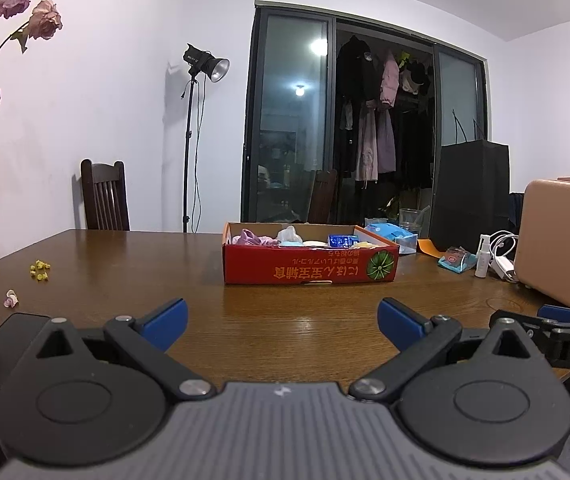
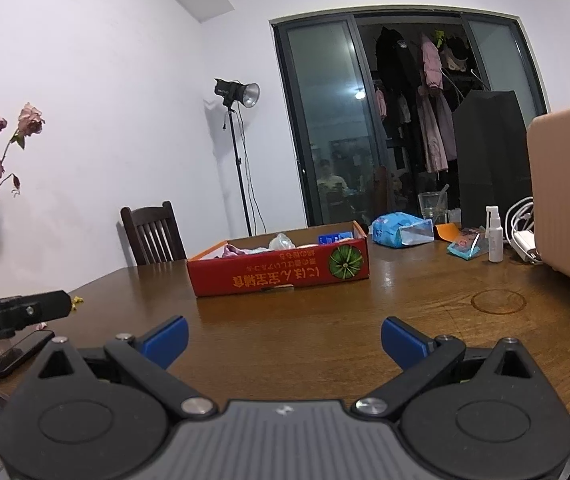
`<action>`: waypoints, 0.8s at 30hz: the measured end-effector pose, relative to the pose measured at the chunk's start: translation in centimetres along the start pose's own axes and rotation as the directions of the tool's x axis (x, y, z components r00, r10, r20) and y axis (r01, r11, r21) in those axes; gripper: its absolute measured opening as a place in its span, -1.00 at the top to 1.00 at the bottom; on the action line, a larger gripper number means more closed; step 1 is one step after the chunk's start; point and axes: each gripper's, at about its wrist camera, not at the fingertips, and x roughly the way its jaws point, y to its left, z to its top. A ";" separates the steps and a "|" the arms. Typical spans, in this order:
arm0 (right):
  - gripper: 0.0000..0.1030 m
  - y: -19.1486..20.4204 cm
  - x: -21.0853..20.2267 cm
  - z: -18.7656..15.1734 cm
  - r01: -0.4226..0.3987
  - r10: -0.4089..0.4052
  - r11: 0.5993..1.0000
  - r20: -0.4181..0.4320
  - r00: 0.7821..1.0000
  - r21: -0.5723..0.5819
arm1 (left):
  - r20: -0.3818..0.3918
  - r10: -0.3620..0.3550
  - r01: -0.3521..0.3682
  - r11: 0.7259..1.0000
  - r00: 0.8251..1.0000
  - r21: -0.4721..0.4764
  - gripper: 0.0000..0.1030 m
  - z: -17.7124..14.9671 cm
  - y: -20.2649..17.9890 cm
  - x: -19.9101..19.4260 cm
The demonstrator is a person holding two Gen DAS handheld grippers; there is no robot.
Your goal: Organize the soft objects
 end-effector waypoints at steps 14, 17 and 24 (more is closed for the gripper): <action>-1.00 -0.2 0.1 0.0 0.013 -0.013 1.000 0.011 1.000 0.015 | 0.013 0.004 -0.004 1.000 1.000 0.002 -1.00 0.2 0.4 -0.1; -1.00 -0.2 0.2 -0.1 0.013 -0.013 1.000 0.009 1.000 0.015 | 0.013 0.005 -0.005 1.000 1.000 0.003 -1.00 0.2 0.3 -0.1; -1.00 -0.2 0.3 -0.2 0.012 -0.012 1.000 0.007 1.000 0.014 | 0.021 0.009 -0.009 1.000 1.000 0.006 -1.00 0.2 0.5 -0.2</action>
